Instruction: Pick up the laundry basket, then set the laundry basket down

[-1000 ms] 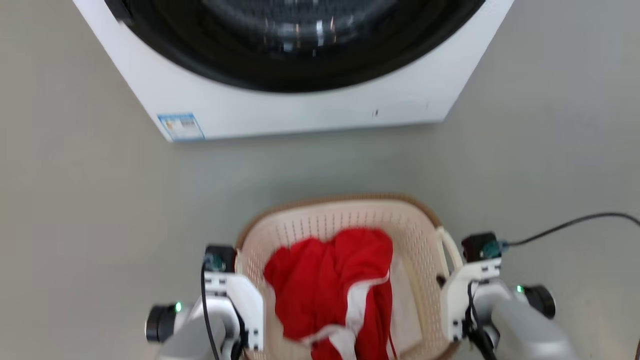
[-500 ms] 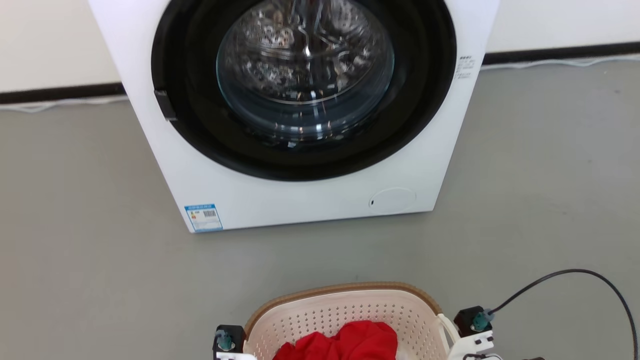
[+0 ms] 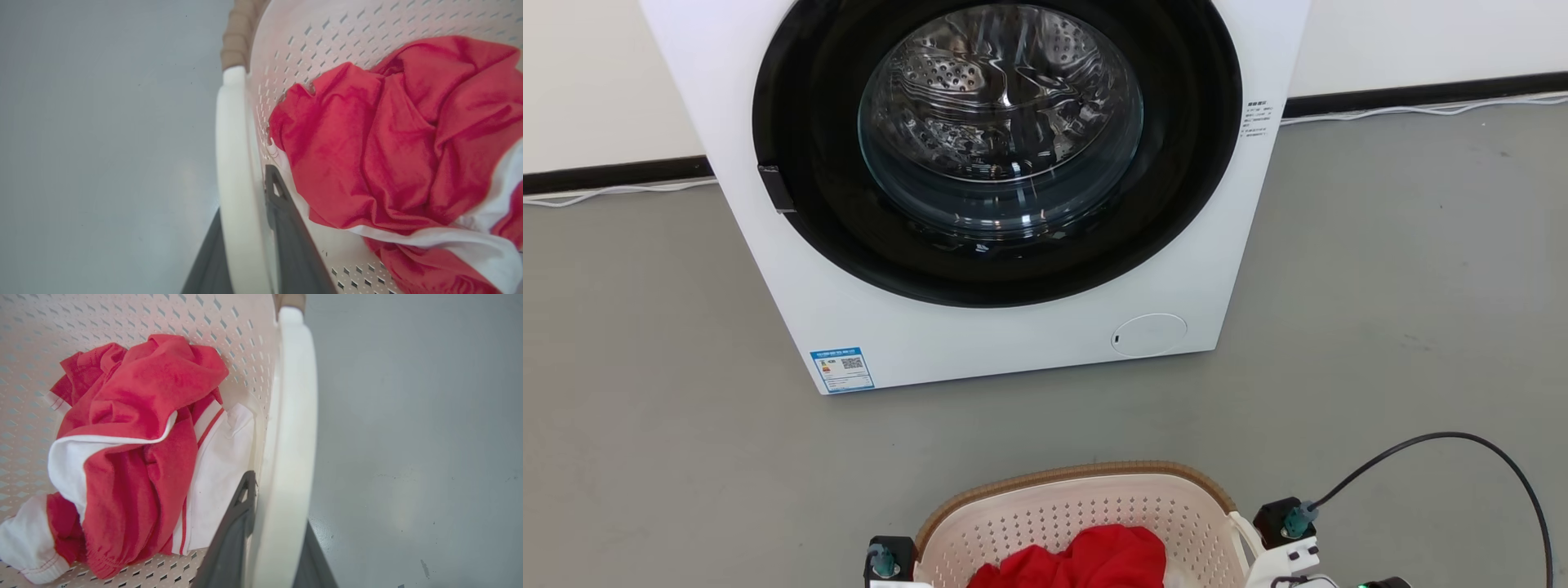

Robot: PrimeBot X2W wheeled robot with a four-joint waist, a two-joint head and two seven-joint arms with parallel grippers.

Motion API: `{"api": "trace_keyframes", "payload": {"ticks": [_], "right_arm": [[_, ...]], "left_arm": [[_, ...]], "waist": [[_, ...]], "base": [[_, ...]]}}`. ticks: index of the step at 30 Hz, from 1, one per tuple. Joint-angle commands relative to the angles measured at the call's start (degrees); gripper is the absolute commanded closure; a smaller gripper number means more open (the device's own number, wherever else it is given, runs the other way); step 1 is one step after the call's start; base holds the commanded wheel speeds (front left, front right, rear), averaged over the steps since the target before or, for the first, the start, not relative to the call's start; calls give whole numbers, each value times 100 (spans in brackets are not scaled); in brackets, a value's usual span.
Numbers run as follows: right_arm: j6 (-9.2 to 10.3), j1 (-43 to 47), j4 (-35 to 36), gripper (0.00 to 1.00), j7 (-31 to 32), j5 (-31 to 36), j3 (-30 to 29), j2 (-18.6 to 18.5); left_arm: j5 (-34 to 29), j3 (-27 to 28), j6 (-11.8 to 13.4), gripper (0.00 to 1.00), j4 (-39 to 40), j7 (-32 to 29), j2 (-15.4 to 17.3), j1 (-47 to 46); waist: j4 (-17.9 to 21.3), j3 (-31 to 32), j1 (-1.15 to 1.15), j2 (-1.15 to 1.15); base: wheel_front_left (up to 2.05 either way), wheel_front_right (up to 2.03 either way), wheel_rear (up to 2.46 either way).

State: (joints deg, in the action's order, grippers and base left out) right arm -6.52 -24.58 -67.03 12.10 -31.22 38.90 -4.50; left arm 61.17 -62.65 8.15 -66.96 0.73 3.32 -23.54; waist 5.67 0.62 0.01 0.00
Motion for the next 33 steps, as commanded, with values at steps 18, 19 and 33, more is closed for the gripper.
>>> {"api": "trace_keyframes", "payload": {"ticks": [18, 19, 33], "right_arm": [[-97, -48, 167, 100, -15, -165, 280, 162], [-97, -55, 168, 100, -19, -171, 289, 162], [-97, -113, 162, 100, -96, -295, 366, 162]], "left_arm": [[278, -171, -23, 100, 72, 222, -45, -302], [290, -184, -23, 100, 69, 225, -45, -310], [456, -368, -20, 100, 55, 234, -45, -402]], "waist": [[-25, -16, -1, 0], [-23, -20, -1, 0], [10, -90, -1, 0]], "base": [[0, 0, 0], [0, 0, 0], [0, 0, 0]]}}
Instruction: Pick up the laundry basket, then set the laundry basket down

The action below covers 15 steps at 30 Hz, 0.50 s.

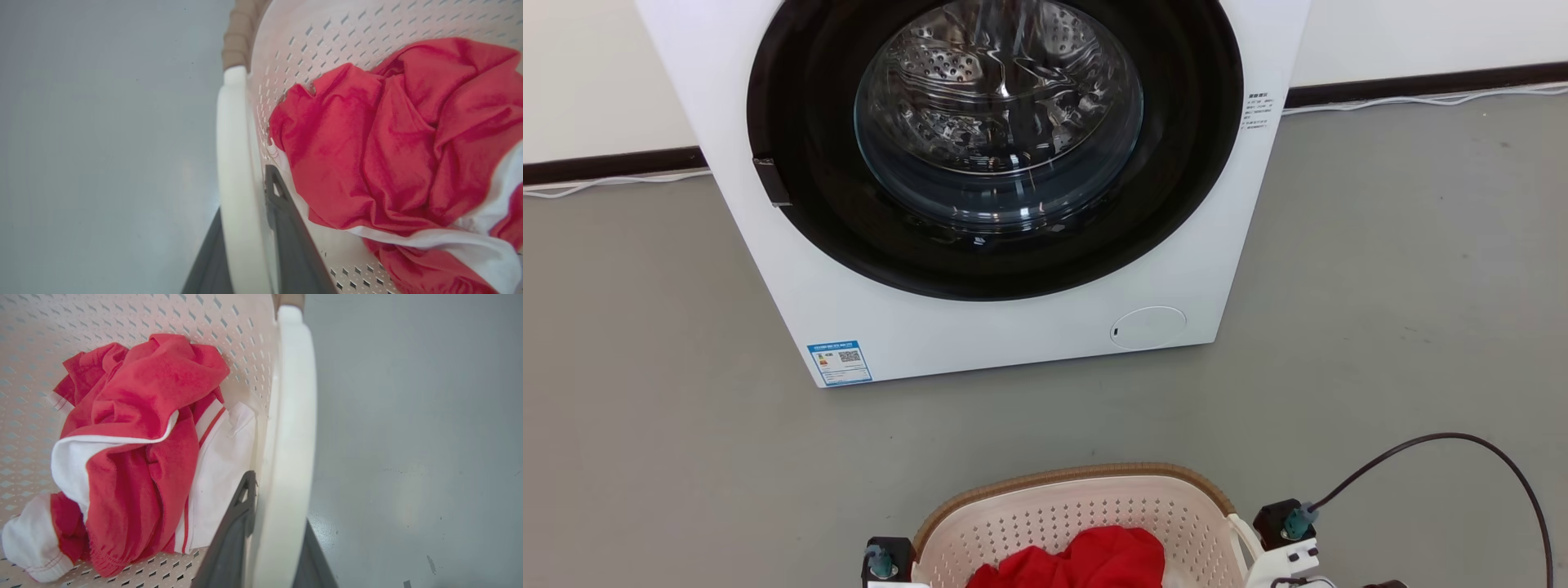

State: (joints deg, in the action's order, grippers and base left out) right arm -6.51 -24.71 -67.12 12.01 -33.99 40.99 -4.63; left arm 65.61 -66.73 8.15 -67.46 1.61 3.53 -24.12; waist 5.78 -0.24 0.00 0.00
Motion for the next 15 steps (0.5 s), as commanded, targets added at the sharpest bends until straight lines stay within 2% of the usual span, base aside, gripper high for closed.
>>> {"api": "trace_keyframes", "payload": {"ticks": [1, 15], "right_arm": [[-98, -101, 173, 100, -97, -28, 164, 175], [-98, -197, 199, 100, -199, -161, 230, 175]], "left_arm": [[22, 26, -19, 100, 103, 147, -66, -348], [132, -115, -6, 100, 76, 207, -66, -489]], "waist": [[-2, -9, 0, 0], [-7, -262, 0, 0]], "base": [[0, 0, 0], [0, 0, 0]]}}
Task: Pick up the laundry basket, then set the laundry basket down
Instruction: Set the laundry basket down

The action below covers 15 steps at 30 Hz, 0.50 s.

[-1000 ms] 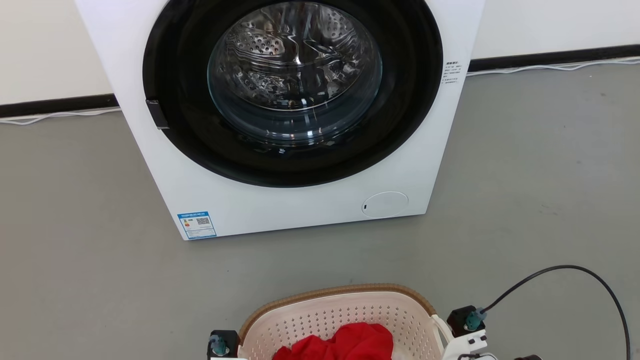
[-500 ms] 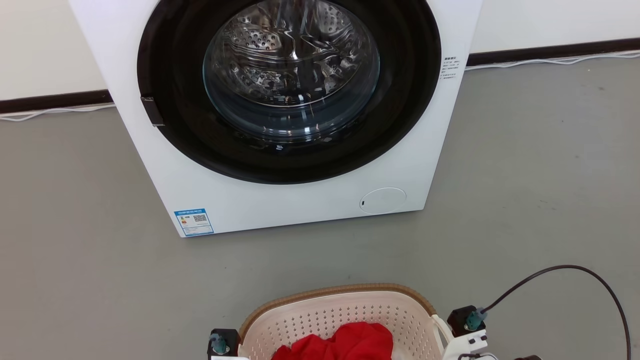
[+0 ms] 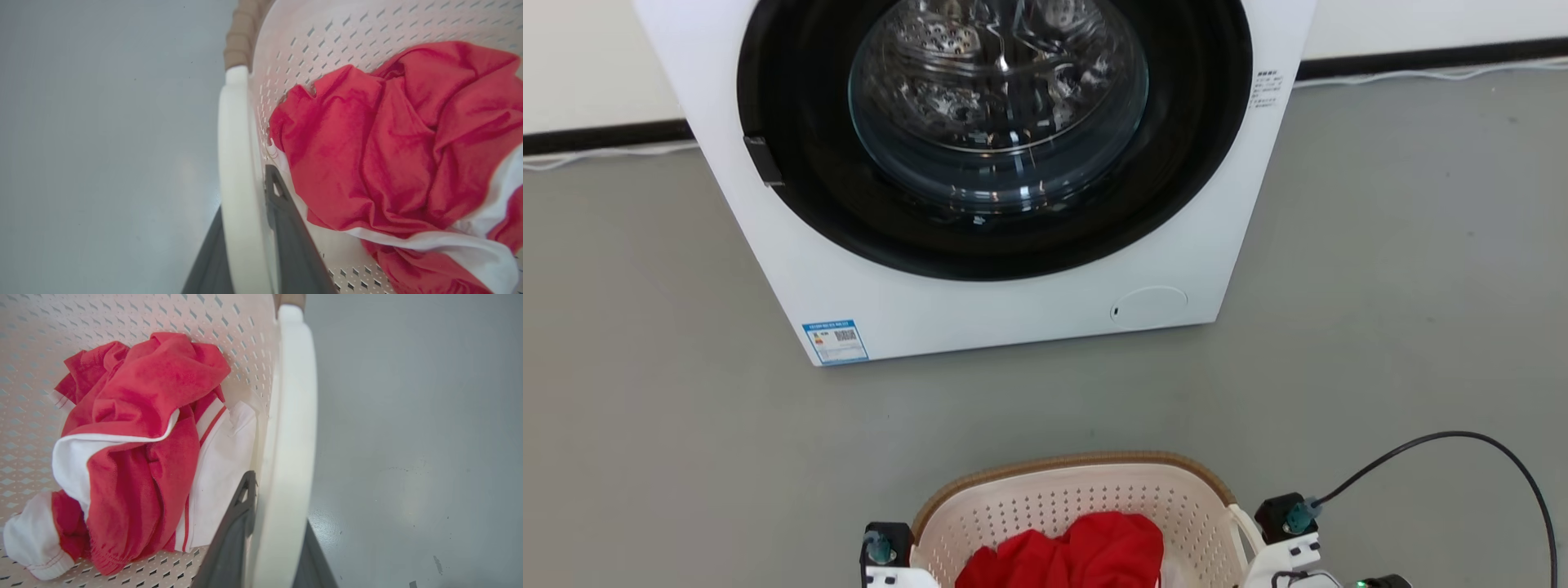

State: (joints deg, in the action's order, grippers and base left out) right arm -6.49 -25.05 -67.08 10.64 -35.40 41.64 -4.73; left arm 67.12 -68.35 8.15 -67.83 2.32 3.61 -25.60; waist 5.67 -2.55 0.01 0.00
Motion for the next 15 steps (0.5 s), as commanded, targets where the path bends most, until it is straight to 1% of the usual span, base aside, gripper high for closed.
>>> {"api": "trace_keyframes", "payload": {"ticks": [1, 8, 15], "right_arm": [[-100, -191, 194, 100, -77, -26, 165, 185], [-100, -533, 184, 100, -376, -36, 99, 185], [-100, -1114, 90, 100, -878, -16, -92, 185]], "left_arm": [[-16, 40, -3, 100, 105, 143, -73, -371], [-29, 20, 11, 100, -15, 244, -73, -785], [-118, 61, 74, 100, -142, 581, -73, -1536]], "waist": [[6, -79, -1, 0], [8, -559, -1, 0], [-38, -1306, -1, 0]], "base": [[0, 0, 0], [0, 0, 0], [0, 0, 0]]}}
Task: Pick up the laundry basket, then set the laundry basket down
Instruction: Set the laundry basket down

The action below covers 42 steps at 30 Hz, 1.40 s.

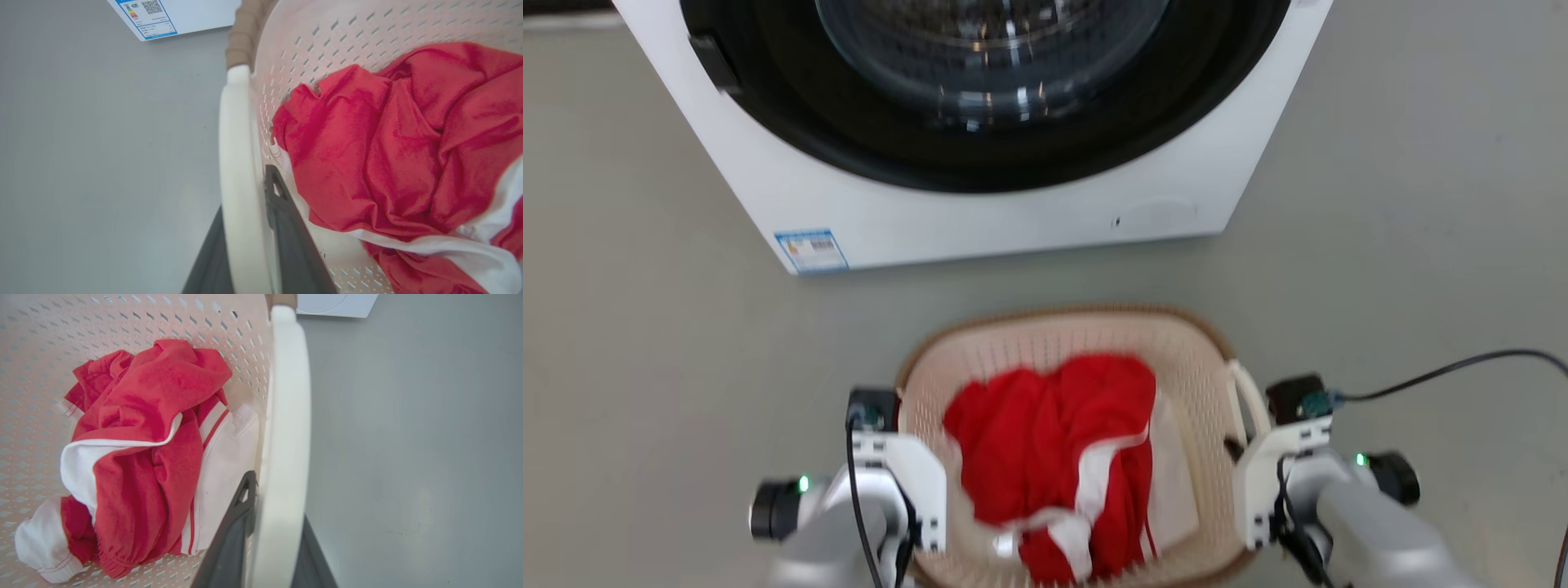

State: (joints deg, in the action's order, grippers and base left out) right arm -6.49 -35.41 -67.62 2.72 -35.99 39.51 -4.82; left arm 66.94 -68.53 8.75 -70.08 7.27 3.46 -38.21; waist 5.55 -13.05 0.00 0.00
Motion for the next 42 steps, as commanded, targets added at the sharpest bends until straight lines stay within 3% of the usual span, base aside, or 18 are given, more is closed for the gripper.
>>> {"api": "trace_keyframes", "payload": {"ticks": [1, 14, 25, 35, 42], "right_arm": [[-100, -158, 144, 100, -179, 22, 80, 194], [-100, -1485, -388, 100, -1329, 386, -268, 194], [-100, -2466, -608, 100, -1667, 802, -783, -2], [-100, -2941, -627, 100, -1742, 1169, -1074, -300], [-100, -2962, -632, 100, -1759, 1375, -1295, -261]], "left_arm": [[-124, 76, 29, 100, 58, 139, -58, -385], [-382, 155, 176, 100, -77, 682, -58, -1773], [-472, 320, 145, 100, -29, 759, -50, -2671], [-738, 729, 285, 100, 362, 771, -56, -2973], [-1015, 1044, 278, 100, 422, 772, -57, -2976]], "waist": [[-32, -376, 0, 0], [-130, -2142, 0, 0], [-187, -3473, 0, 0], [-389, -4053, 0, 0], [-470, -4210, 0, 0]], "base": [[0, 0, 0], [0, 0, 0], [0, 0, 0], [0, 0, 0], [0, 0, 0]]}}
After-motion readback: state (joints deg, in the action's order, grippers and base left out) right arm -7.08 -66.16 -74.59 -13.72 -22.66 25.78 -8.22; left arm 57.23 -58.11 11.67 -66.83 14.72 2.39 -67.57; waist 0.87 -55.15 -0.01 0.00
